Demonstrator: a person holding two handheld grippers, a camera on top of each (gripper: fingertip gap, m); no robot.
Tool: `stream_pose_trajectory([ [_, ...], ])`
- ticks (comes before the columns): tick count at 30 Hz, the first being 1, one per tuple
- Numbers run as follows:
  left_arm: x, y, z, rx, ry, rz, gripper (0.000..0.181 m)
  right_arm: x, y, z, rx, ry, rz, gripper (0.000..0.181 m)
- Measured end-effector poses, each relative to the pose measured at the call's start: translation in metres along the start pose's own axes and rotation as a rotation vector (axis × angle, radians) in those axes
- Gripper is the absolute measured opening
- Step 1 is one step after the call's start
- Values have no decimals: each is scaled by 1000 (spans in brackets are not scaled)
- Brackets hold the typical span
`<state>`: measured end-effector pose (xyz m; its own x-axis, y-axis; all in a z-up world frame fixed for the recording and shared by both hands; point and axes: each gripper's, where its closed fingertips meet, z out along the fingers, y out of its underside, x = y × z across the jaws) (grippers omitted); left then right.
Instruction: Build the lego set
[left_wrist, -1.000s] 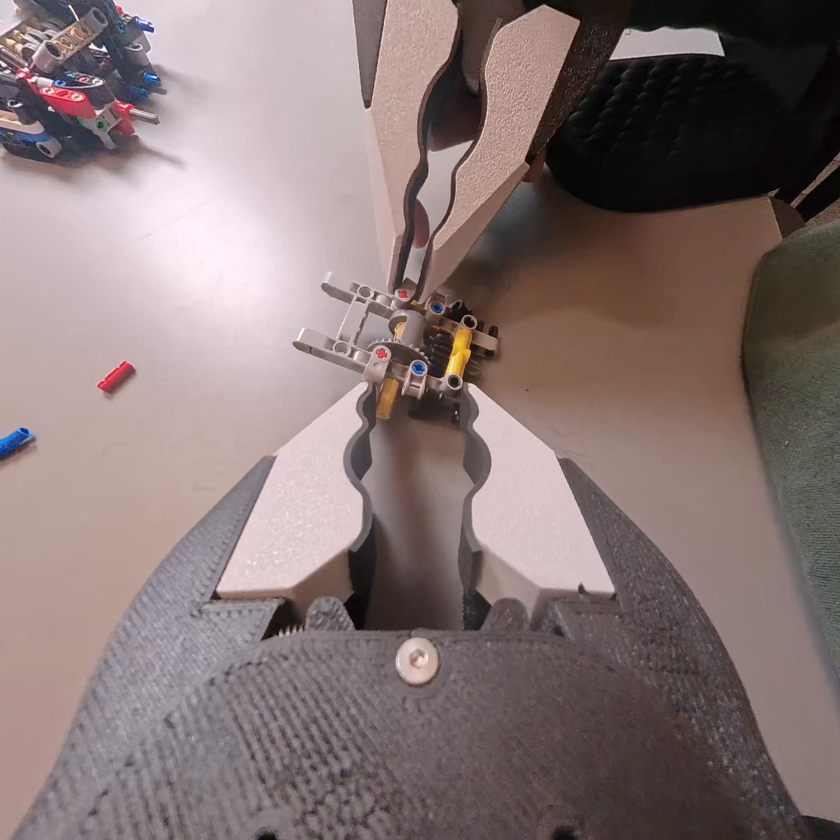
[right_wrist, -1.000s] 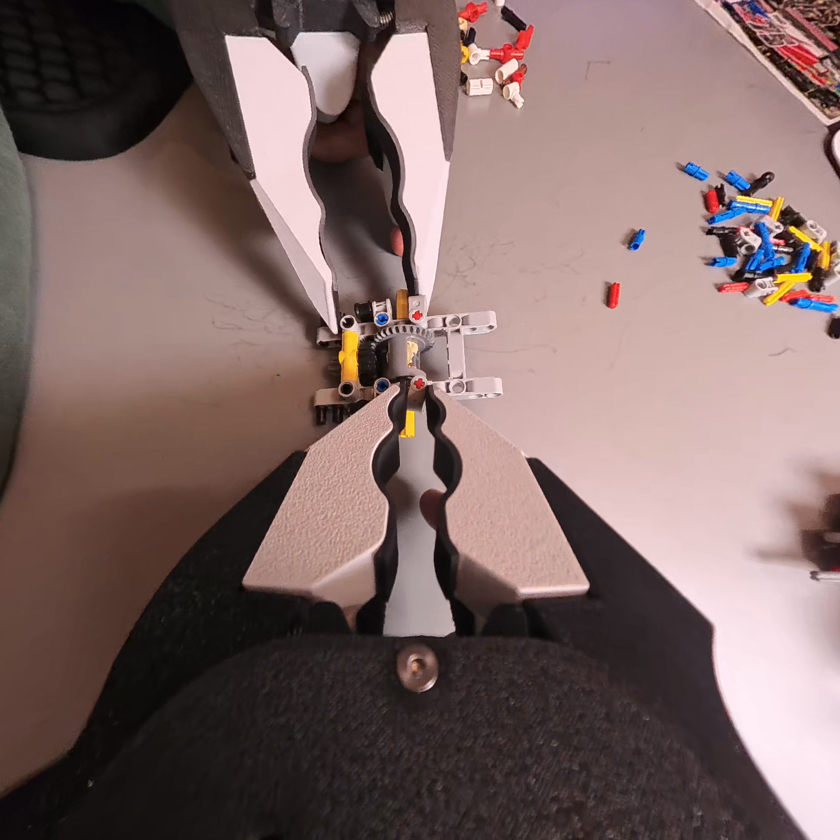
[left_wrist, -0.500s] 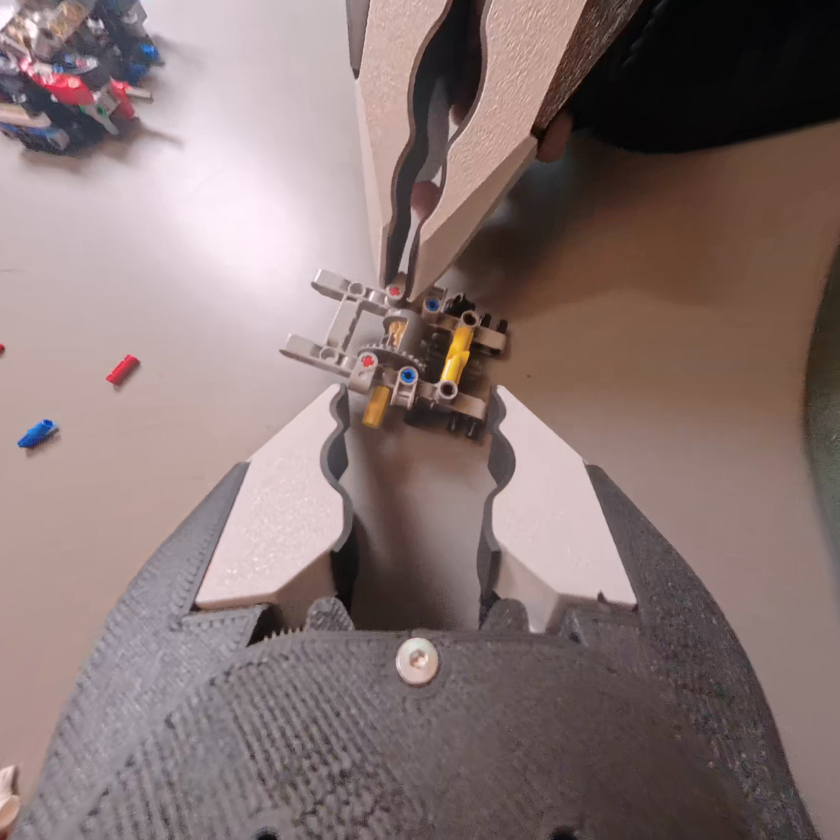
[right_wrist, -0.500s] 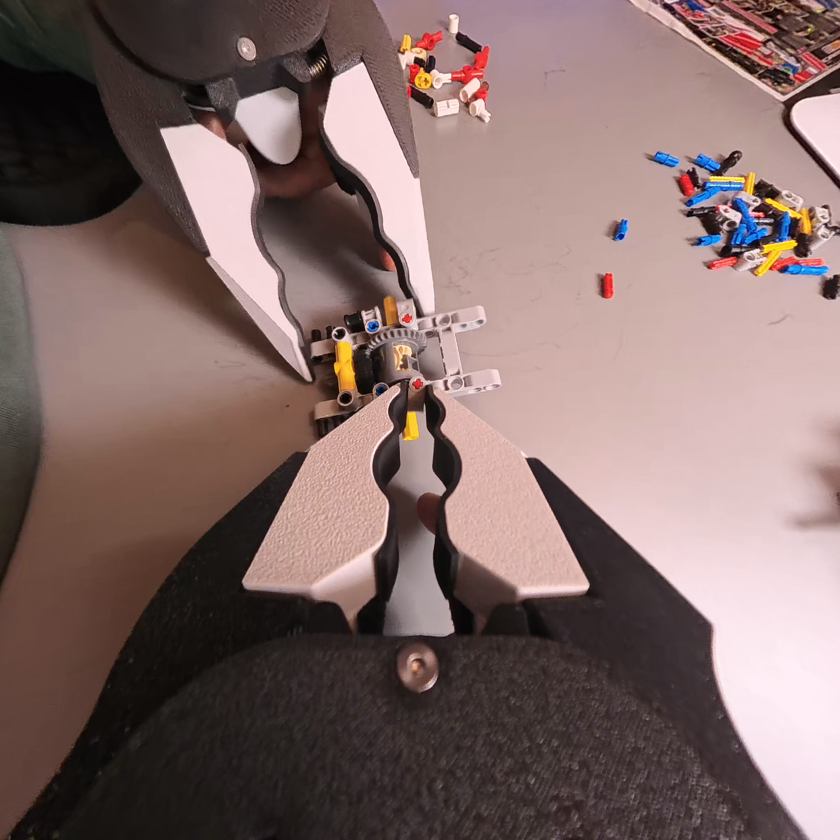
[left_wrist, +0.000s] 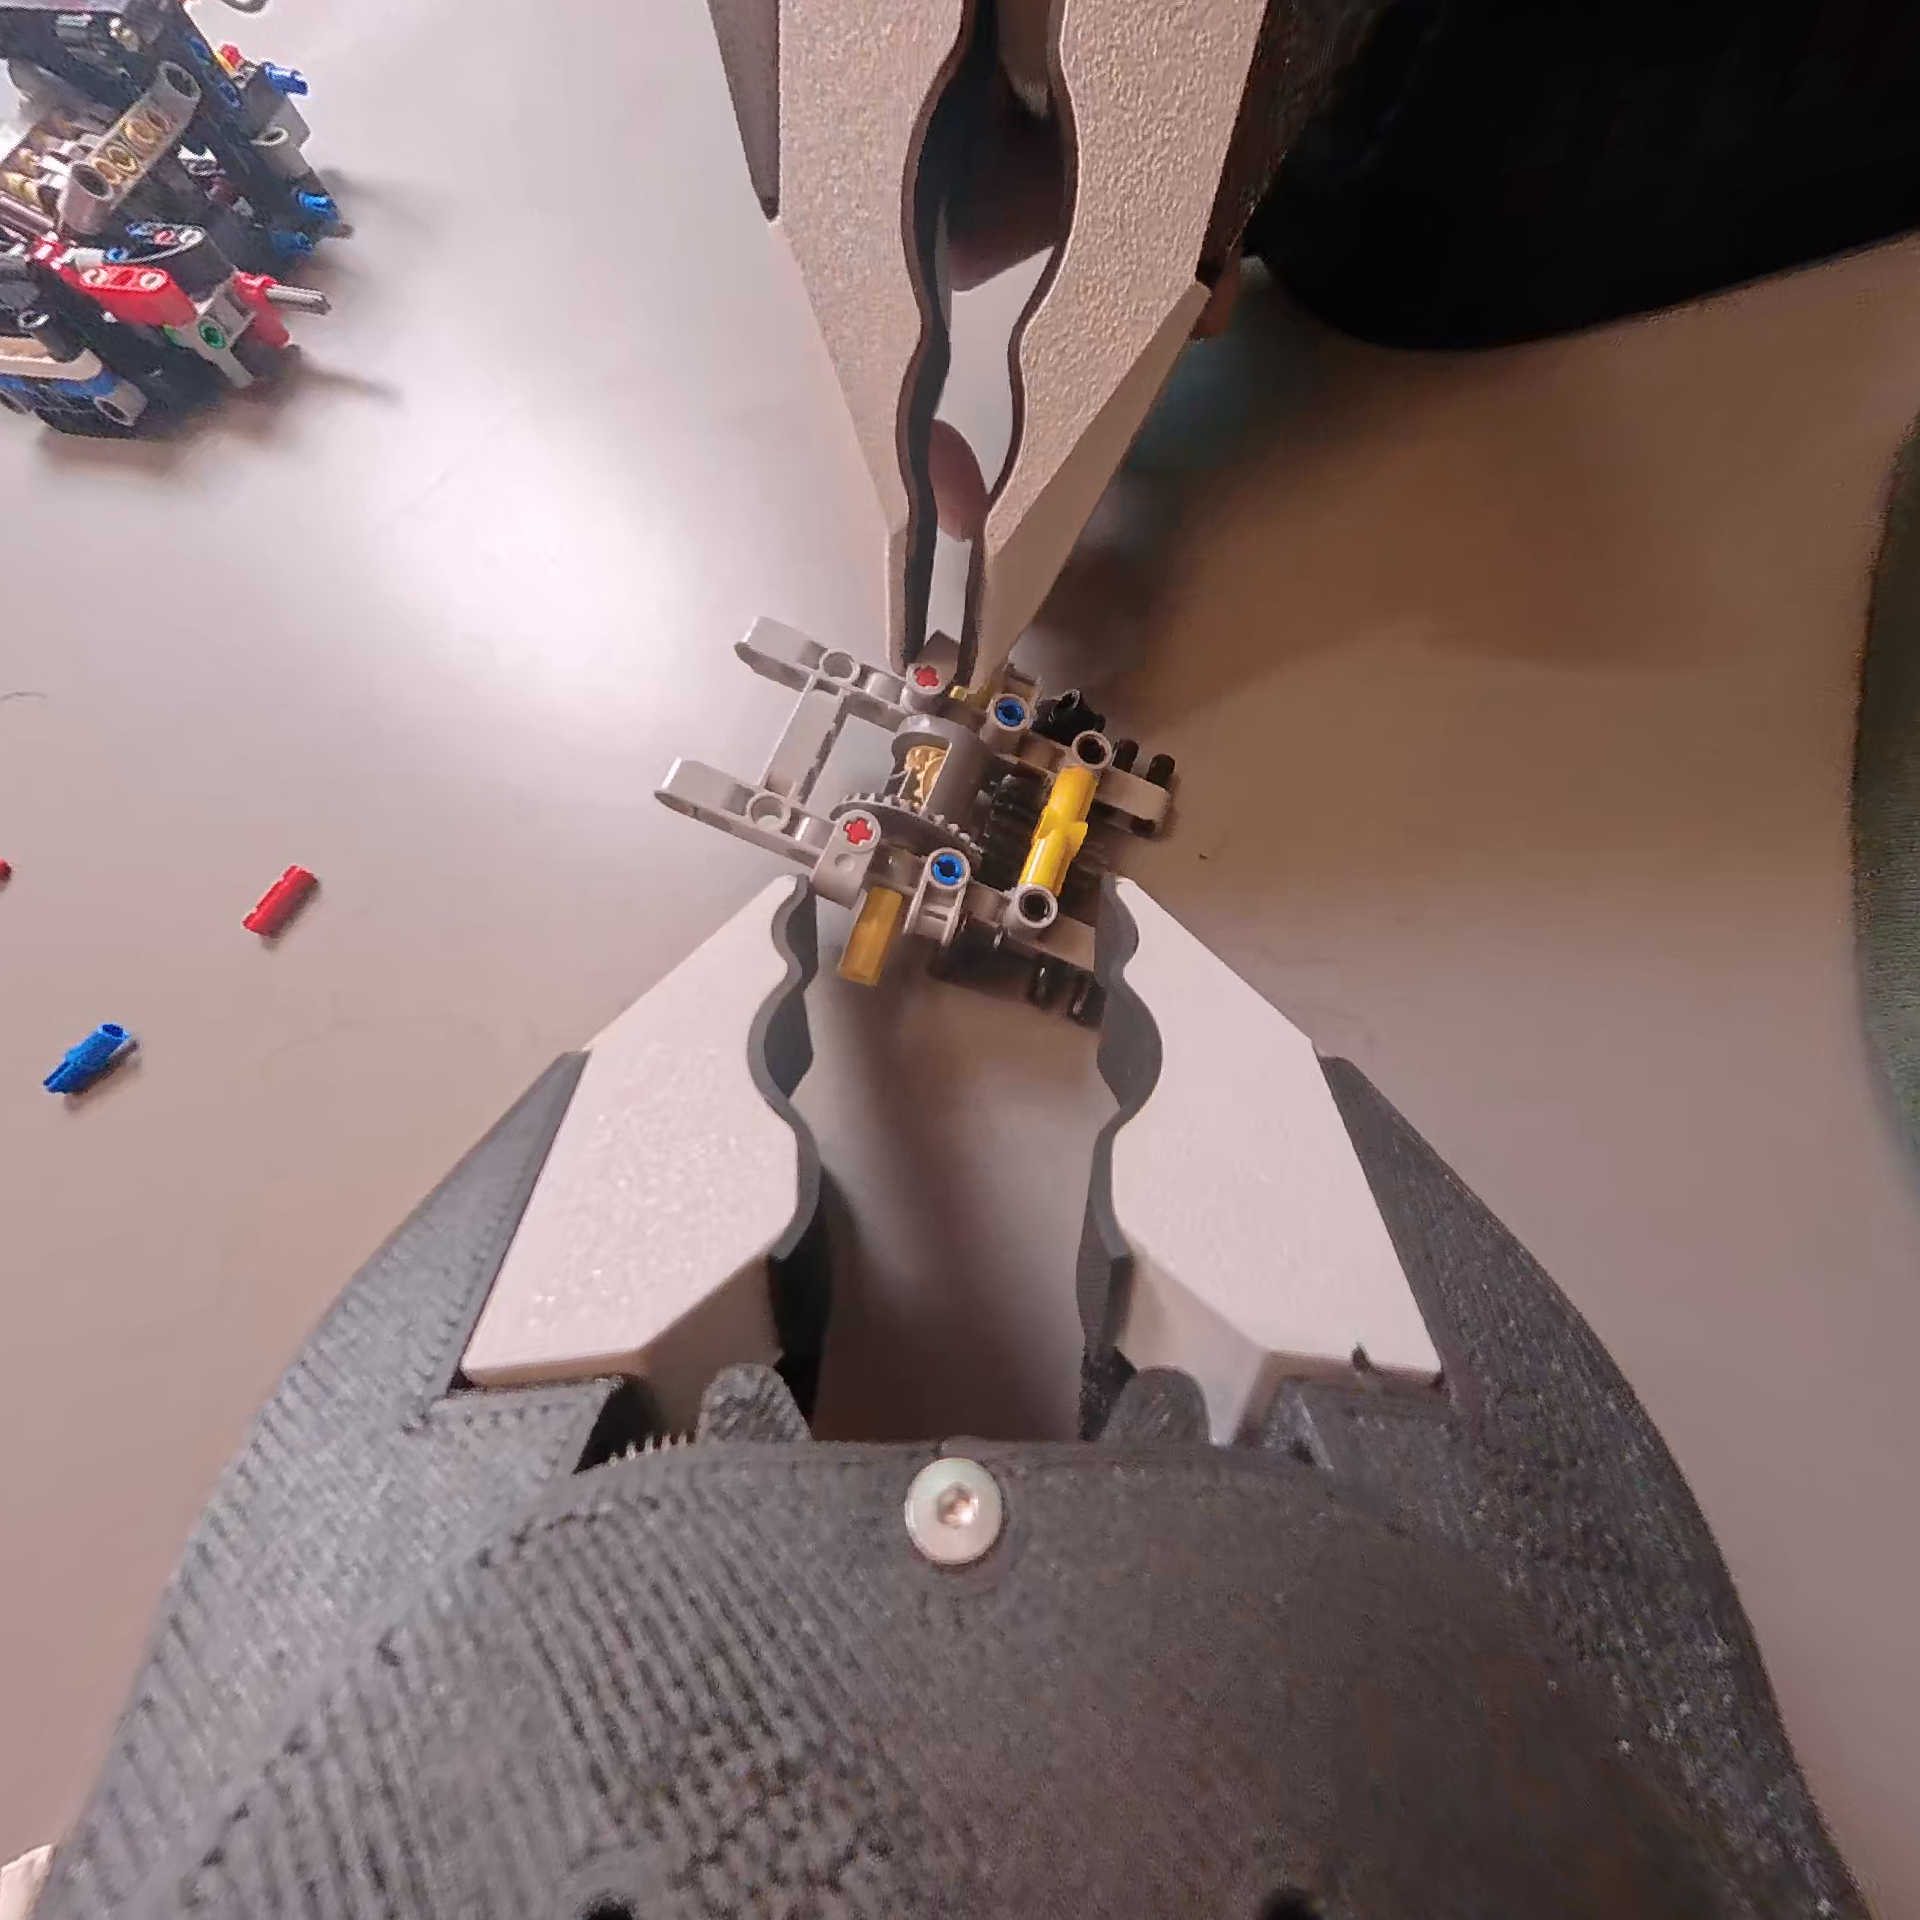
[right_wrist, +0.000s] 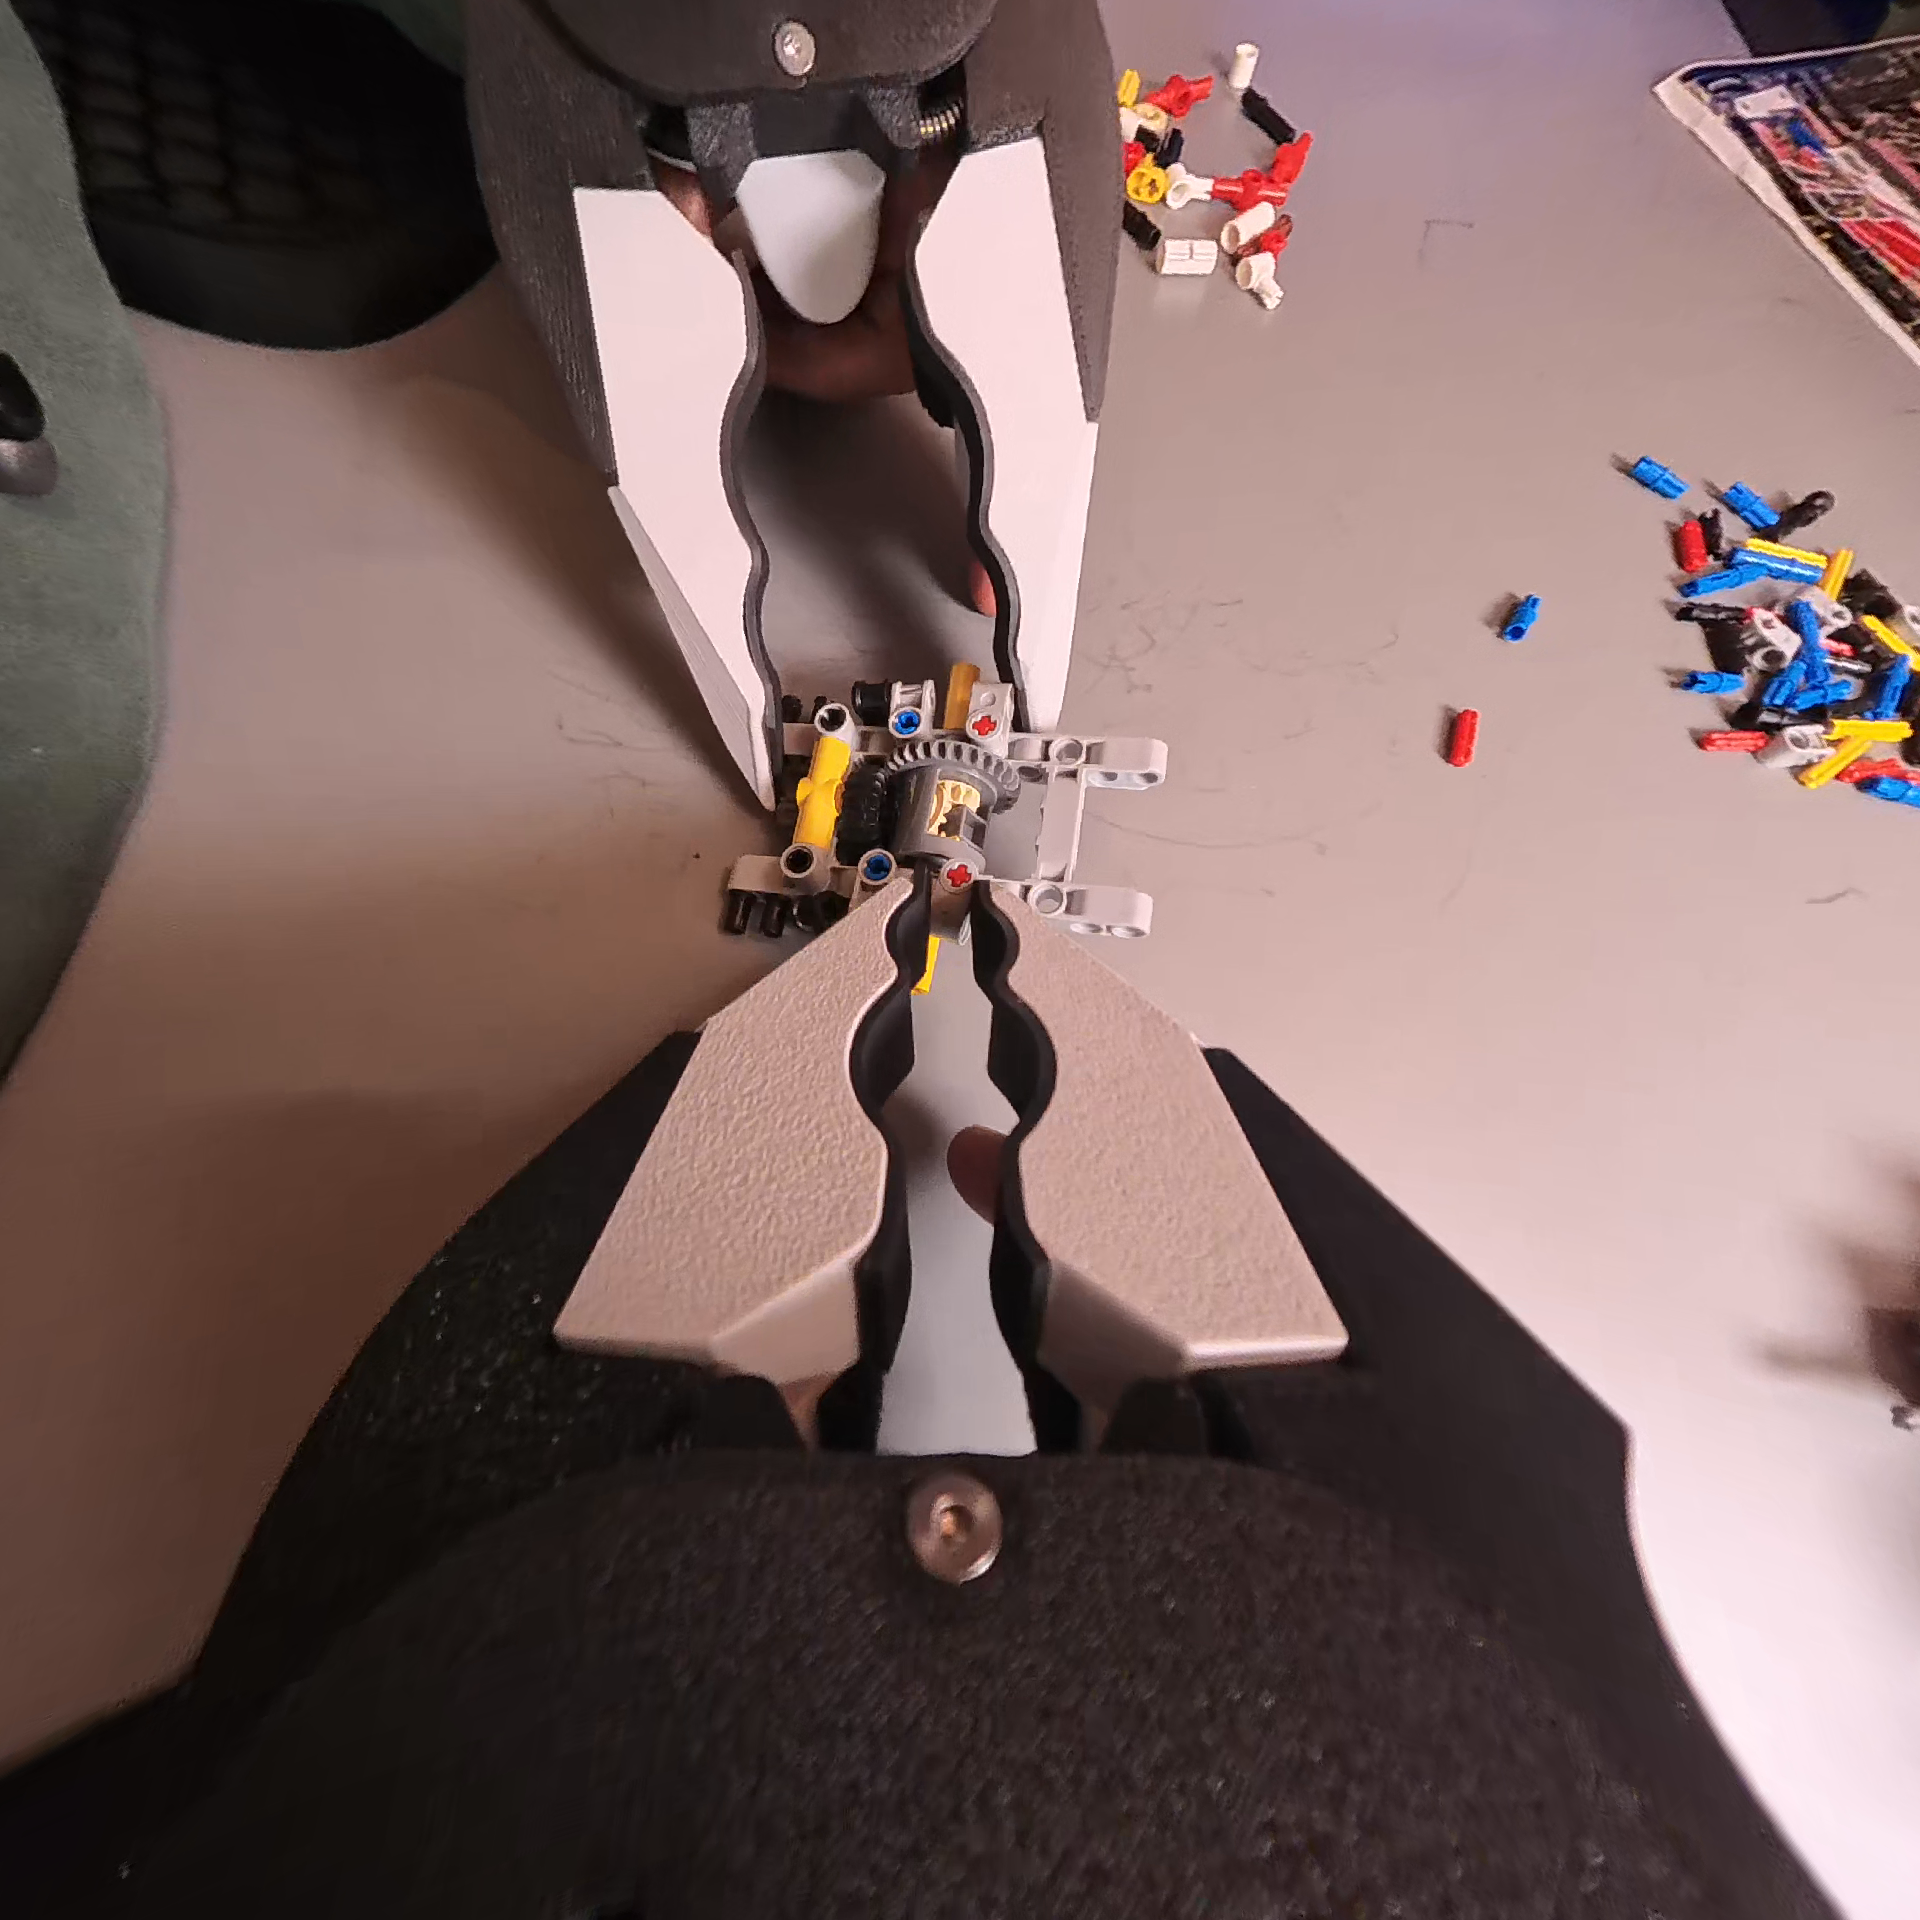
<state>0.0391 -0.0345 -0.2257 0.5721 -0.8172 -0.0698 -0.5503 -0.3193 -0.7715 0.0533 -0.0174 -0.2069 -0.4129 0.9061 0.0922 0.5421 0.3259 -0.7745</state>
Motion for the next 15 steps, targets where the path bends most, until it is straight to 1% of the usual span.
stream_pose_trajectory([
  [8, 0, 0, 0, 2, -3, 9, 52, -1, 1, -1, -64, -70, -112, 6],
  [15, 0, -1, 1, 2, -16, 8, 52, 0, 1, -1, -84, -82, -141, 7],
])
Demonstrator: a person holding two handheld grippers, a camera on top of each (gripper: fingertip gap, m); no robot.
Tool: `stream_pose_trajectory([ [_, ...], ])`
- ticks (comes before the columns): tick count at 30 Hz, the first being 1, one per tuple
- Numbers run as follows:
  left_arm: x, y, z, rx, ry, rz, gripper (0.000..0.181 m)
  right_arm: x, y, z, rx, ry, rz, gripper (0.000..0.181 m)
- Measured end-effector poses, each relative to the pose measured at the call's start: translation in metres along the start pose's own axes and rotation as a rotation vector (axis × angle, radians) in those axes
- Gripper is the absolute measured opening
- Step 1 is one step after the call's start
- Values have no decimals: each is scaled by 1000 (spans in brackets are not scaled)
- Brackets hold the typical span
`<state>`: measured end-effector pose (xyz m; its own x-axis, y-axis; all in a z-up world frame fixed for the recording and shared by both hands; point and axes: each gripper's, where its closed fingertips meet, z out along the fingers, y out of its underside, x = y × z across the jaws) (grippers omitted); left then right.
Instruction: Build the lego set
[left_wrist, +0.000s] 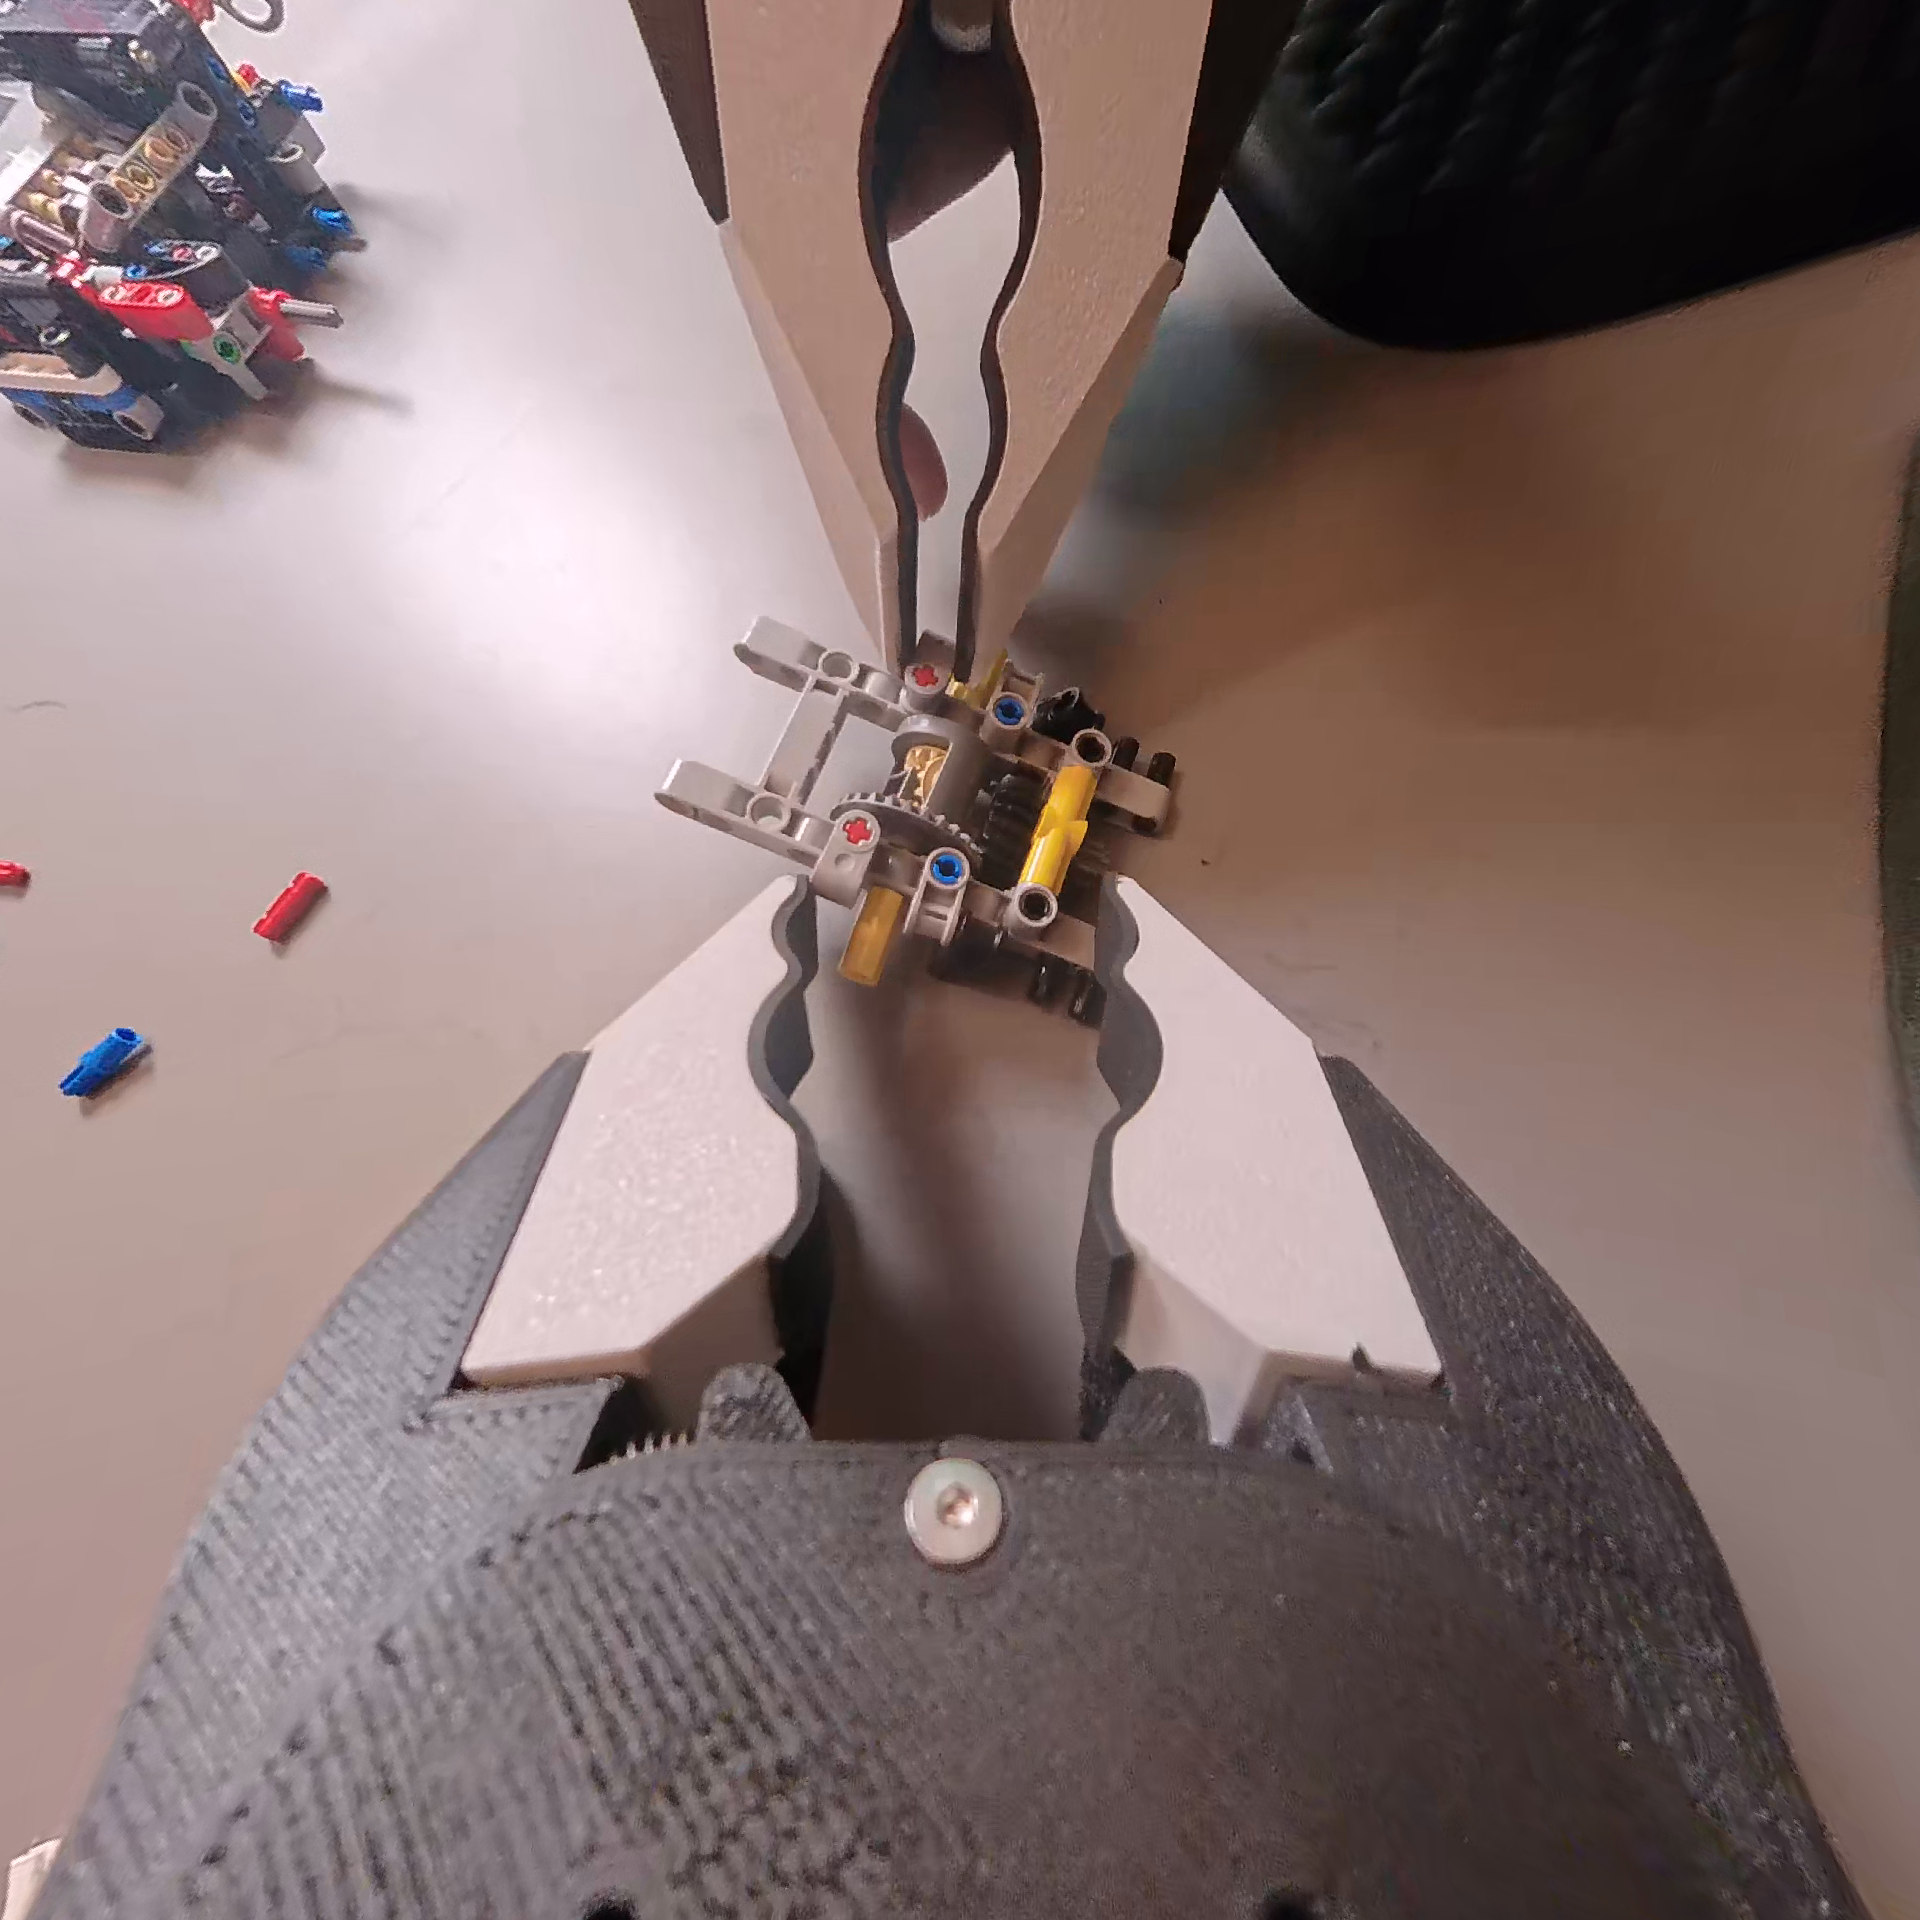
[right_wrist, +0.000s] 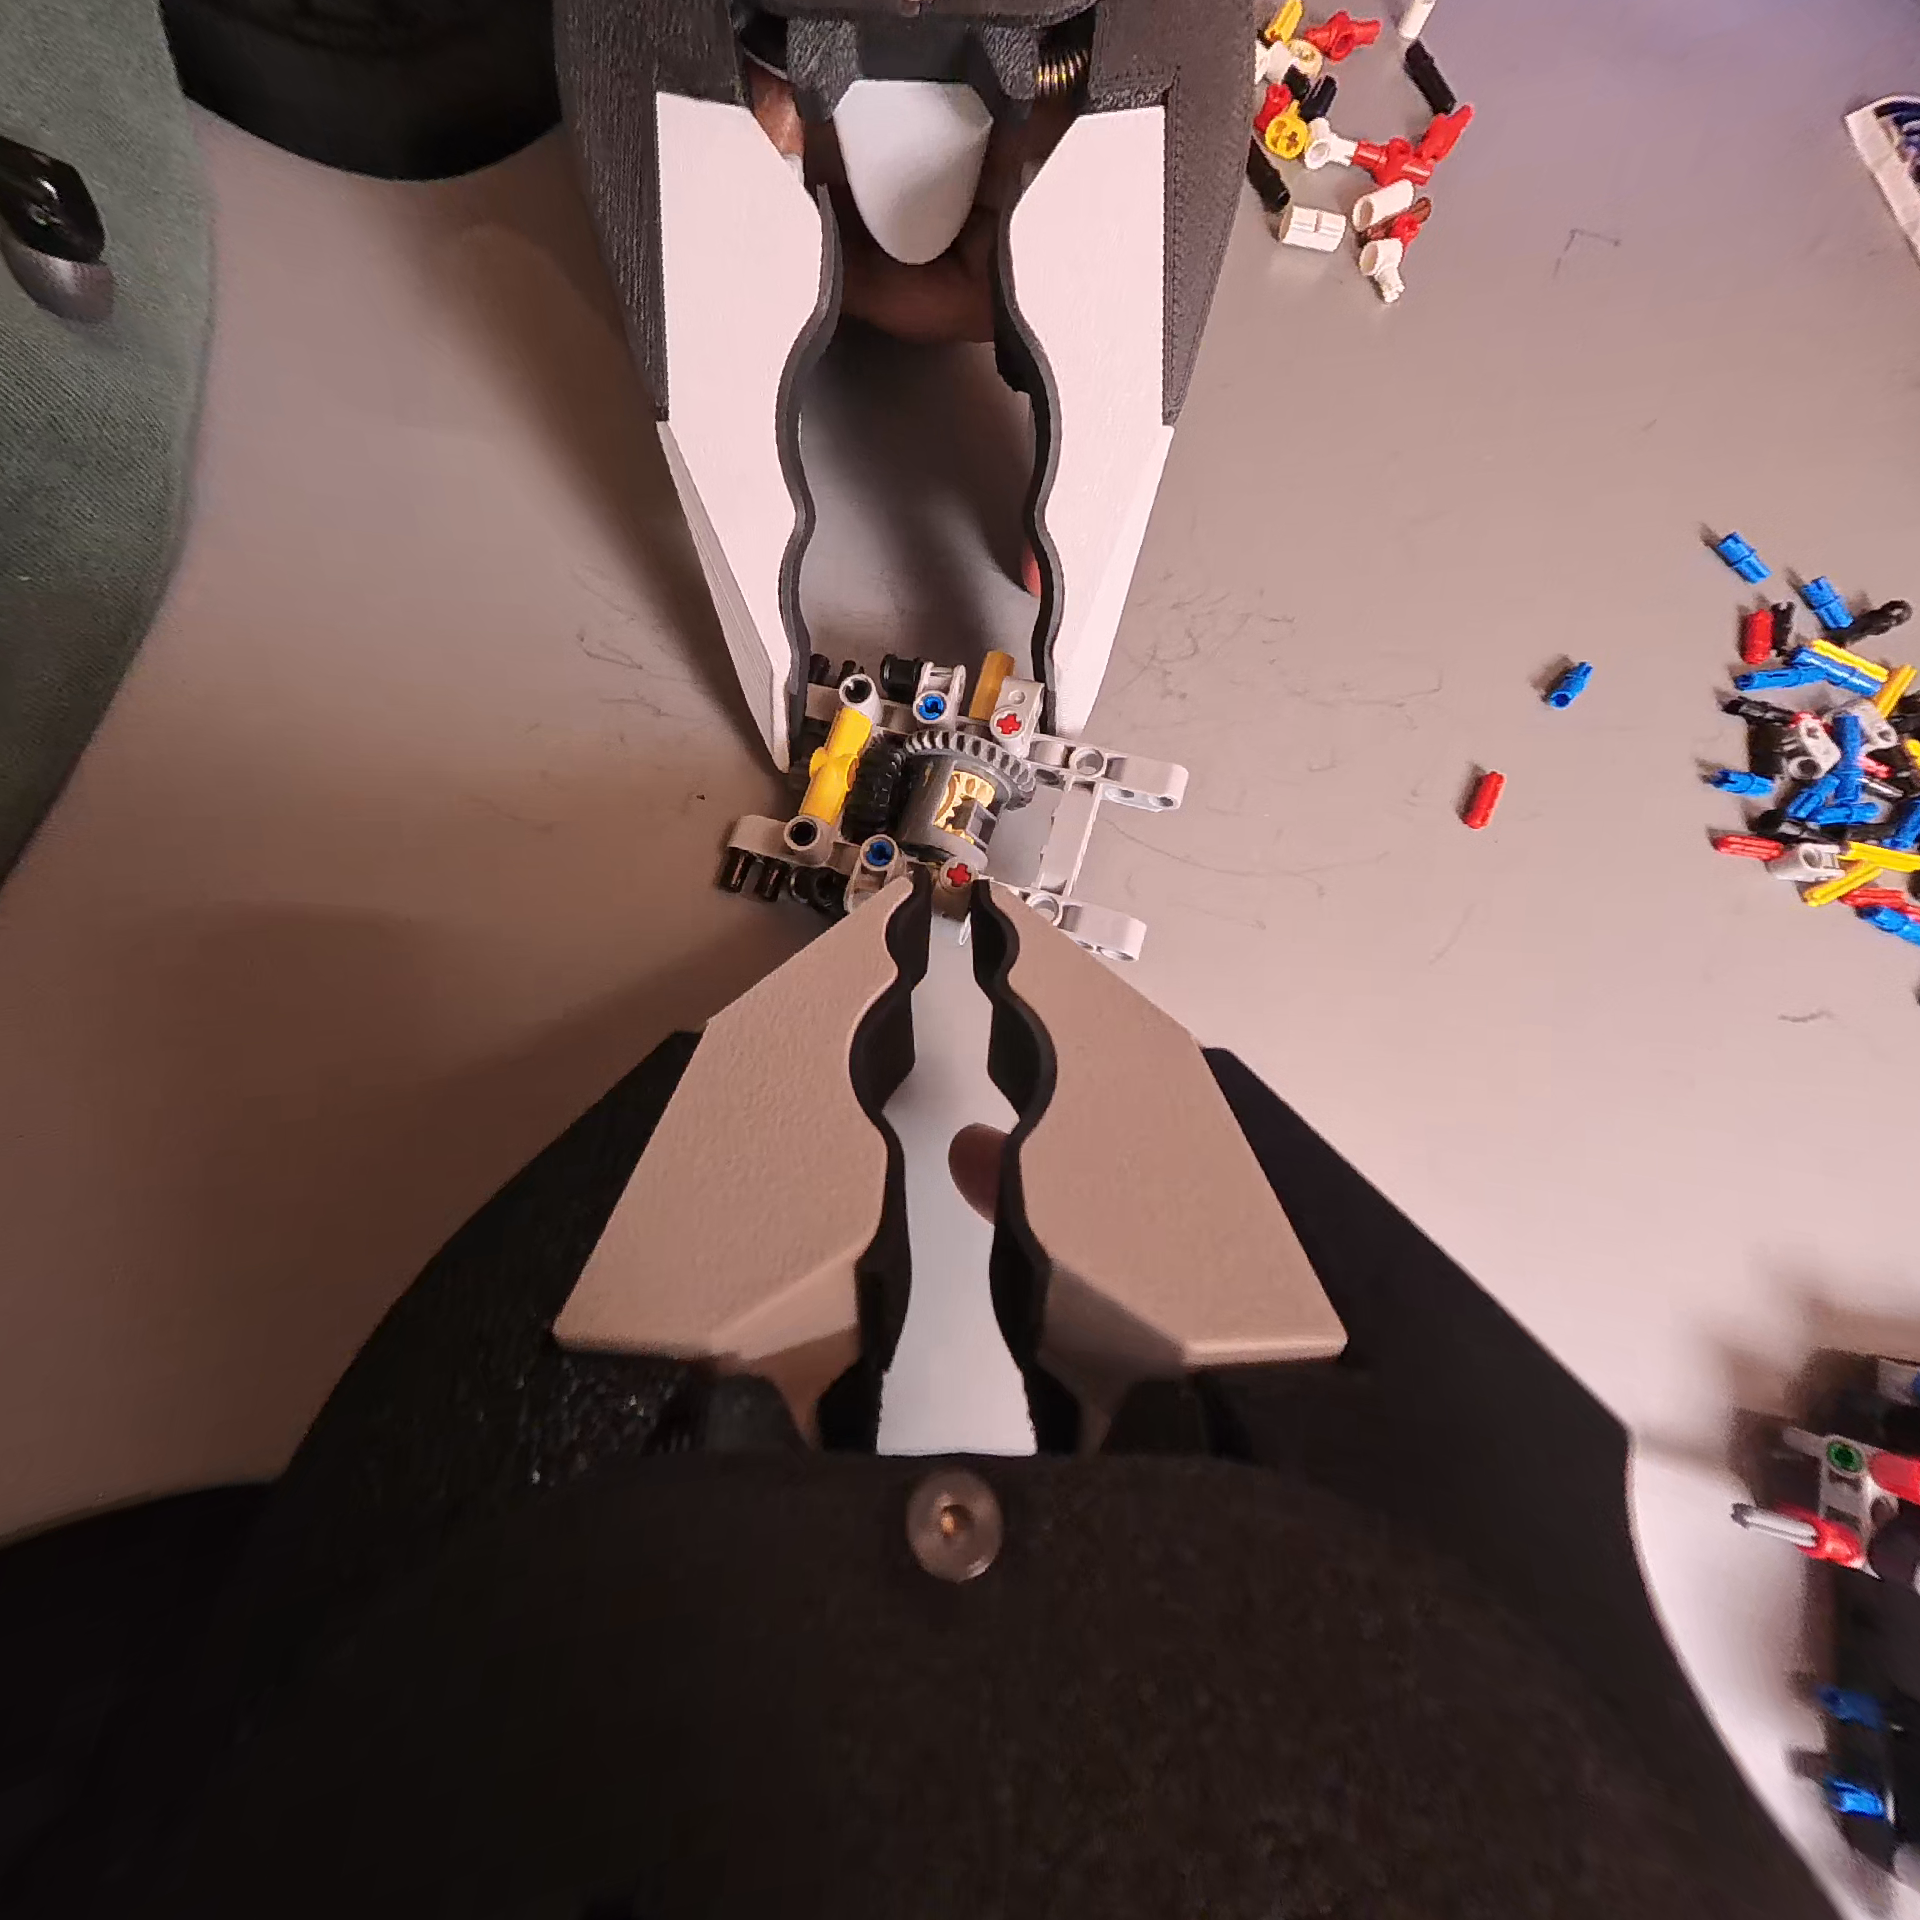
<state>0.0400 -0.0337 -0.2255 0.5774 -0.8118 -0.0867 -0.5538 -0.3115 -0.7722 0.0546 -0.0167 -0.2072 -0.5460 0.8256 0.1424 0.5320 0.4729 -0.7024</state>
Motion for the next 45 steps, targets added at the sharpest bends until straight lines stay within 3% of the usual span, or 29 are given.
stream_pose_trajectory([
  [16, 0, 0, 0, -1, -9, 3, 52, 0, 0, -1, -3, -8, -18, 7],
  [30, -2, -1, 1, -2, -33, -3, 52, 4, 4, -20, 100, 71, 123, 18],
  [45, -4, -1, 1, -3, -59, -12, 52, 3, 2, -9, 146, 152, 151, 16],
])
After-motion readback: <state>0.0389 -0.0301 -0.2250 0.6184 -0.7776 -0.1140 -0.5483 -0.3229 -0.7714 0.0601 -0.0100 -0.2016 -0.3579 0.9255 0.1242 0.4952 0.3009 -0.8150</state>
